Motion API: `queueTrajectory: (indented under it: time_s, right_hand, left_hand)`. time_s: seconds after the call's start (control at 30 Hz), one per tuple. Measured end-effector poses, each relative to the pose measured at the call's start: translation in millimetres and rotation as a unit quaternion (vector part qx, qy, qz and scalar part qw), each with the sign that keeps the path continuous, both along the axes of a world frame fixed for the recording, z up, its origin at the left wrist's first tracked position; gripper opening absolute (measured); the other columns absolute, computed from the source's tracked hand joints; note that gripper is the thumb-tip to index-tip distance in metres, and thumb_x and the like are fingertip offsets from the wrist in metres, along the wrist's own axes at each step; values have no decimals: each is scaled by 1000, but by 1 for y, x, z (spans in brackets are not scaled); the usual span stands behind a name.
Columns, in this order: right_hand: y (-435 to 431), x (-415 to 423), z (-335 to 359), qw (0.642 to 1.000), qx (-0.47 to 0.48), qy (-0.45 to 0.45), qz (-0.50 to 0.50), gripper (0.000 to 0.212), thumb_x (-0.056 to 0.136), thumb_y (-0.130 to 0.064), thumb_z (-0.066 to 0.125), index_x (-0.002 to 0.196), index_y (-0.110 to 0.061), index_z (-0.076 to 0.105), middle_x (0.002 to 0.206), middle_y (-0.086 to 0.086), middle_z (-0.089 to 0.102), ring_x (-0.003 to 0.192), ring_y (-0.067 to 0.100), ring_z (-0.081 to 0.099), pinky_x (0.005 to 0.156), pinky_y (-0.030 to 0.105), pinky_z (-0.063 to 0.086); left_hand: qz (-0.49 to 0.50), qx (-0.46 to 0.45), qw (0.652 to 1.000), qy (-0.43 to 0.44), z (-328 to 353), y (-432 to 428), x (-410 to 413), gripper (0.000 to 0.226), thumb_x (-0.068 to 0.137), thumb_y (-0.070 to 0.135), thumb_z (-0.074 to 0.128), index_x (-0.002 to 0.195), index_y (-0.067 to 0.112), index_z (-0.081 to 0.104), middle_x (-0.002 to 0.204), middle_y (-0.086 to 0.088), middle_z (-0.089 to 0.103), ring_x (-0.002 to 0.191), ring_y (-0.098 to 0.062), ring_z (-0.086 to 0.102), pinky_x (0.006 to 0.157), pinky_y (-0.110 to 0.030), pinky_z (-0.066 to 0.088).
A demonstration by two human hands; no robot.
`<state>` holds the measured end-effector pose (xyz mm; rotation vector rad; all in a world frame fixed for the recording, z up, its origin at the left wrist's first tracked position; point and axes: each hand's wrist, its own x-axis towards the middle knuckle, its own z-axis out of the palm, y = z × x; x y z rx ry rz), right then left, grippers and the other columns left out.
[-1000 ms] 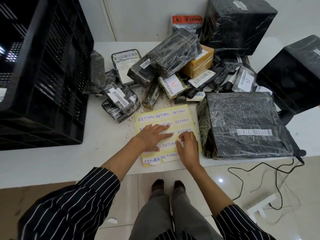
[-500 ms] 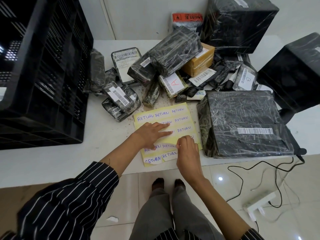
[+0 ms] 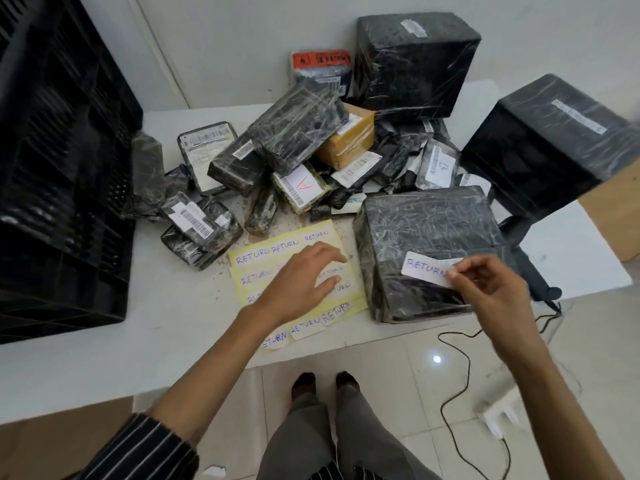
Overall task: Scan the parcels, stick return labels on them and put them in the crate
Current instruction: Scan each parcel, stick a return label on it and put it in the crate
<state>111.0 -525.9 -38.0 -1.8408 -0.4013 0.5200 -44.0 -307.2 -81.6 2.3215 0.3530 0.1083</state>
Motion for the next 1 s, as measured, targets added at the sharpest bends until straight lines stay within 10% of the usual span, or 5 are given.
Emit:
queueTrajectory:
  time_s: [0.67, 0.87, 1.0]
  right_hand:
    - [41, 101, -41, 950, -131, -266, 99, 14, 85, -11, 65, 88, -11, 51, 81, -3, 50, 67, 8, 44, 64, 23, 38]
    - [48, 90, -59, 876, -242, -414, 38, 69, 81, -64, 50, 111, -2, 49, 101, 13, 50, 86, 26, 48, 74, 35, 40]
    - [56, 92, -60, 880, -245, -408, 1, 54, 86, -48, 58, 114, -1, 50, 101, 15, 54, 89, 30, 52, 75, 39, 42]
  left_hand:
    - [-53, 257, 962, 81, -10, -63, 116, 63, 97, 50, 27, 150, 17, 20, 159, 1, 6, 146, -17, 2, 118, -40, -4]
    - [-32, 281, 958, 54, -25, -67, 112, 67, 94, 50, 15, 150, 12, 18, 158, -1, 10, 146, -16, 6, 119, -43, 2]
    - [-27, 279, 958, 62, -26, -69, 111, 65, 96, 49, 18, 149, 11, 20, 158, -1, 14, 145, -15, 9, 119, -42, 3]
